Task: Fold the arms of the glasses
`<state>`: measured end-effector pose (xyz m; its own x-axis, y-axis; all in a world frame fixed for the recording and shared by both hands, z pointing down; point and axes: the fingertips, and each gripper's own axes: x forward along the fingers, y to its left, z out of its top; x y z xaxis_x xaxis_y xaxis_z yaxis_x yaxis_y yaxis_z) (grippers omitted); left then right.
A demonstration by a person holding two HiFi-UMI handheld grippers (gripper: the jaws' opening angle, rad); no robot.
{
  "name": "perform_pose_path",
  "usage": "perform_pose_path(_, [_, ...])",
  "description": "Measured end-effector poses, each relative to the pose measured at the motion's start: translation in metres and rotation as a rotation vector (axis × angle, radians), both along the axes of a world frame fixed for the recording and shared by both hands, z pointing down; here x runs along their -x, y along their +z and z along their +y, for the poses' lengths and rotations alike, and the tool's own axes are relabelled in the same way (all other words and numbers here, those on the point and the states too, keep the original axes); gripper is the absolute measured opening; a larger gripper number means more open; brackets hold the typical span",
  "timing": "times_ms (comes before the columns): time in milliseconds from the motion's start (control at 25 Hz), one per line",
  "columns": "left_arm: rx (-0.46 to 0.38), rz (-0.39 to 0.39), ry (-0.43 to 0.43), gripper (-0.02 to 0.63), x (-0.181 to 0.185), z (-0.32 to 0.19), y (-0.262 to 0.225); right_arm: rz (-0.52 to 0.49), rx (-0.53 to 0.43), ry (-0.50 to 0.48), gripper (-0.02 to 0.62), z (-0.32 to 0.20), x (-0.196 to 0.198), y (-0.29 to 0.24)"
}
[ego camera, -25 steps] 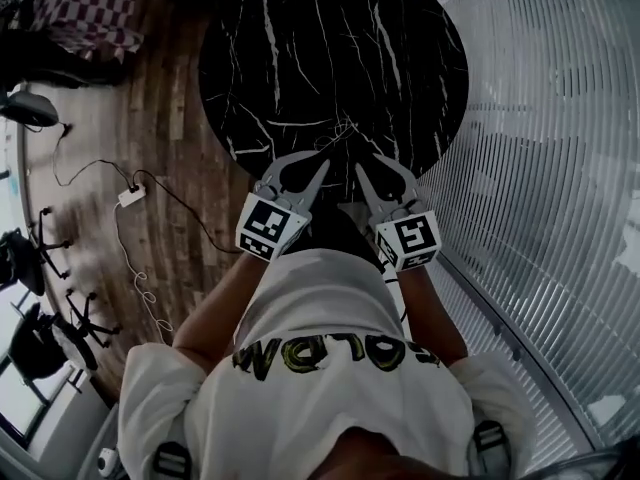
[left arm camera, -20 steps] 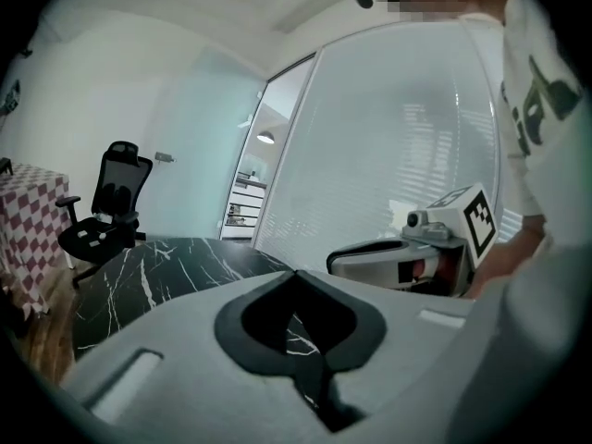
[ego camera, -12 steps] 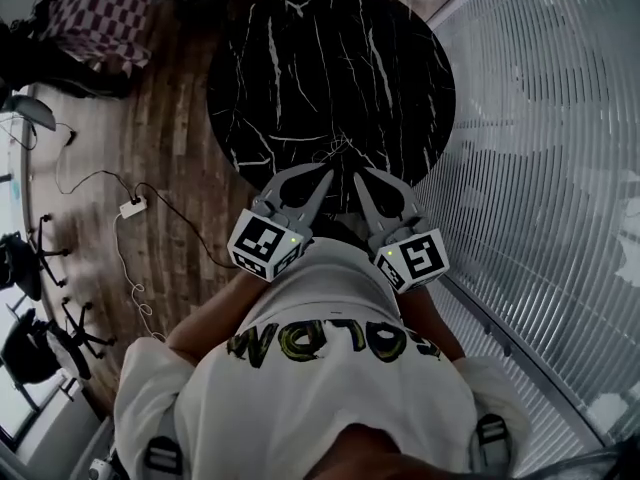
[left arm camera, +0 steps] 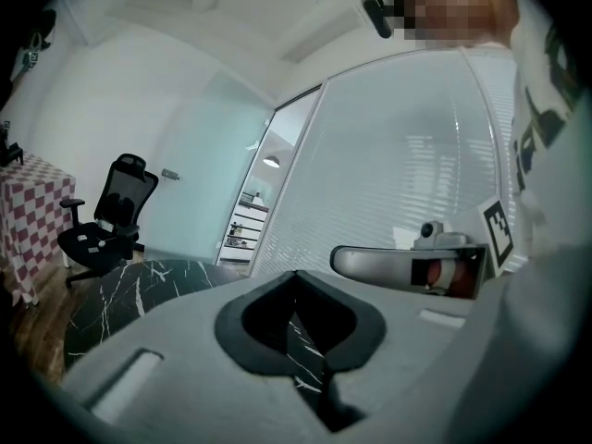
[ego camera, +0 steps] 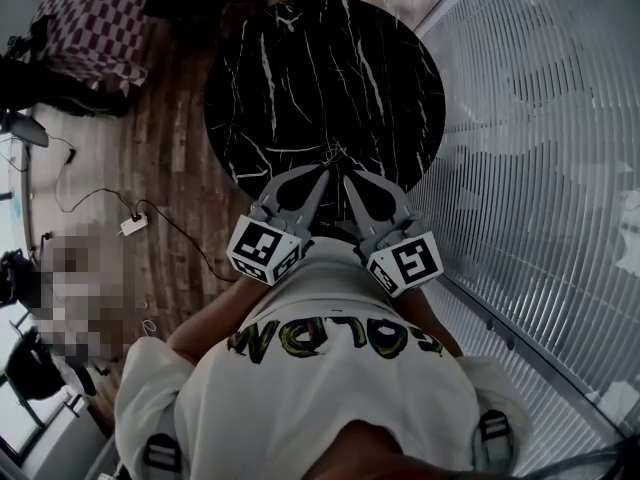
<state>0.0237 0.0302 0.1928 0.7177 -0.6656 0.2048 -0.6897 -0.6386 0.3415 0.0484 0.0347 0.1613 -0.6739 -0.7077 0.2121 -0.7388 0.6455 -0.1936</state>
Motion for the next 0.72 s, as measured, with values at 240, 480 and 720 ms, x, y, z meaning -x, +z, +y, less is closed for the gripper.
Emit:
perform_pose_path(240, [-0.013, 0.006, 0.003, 0.003, -0.003, -0.003, -0.021, -0.002, -0.005, 0.019, 0.002, -0.004, -0.003, -0.022])
perform_pose_path(480, [-0.006, 0.005, -0.009, 0.003, 0.006, -0.007, -0.001, -0.004, 0.010, 0.013, 0.003, -0.008, 0.005, -0.001])
perform_pose_path(720, [-0.009, -0.008, 0.003, 0.003, -0.003, 0.006, 0.007, -0.008, 0.014, 0.018, 0.003, 0.004, -0.002, 0.009])
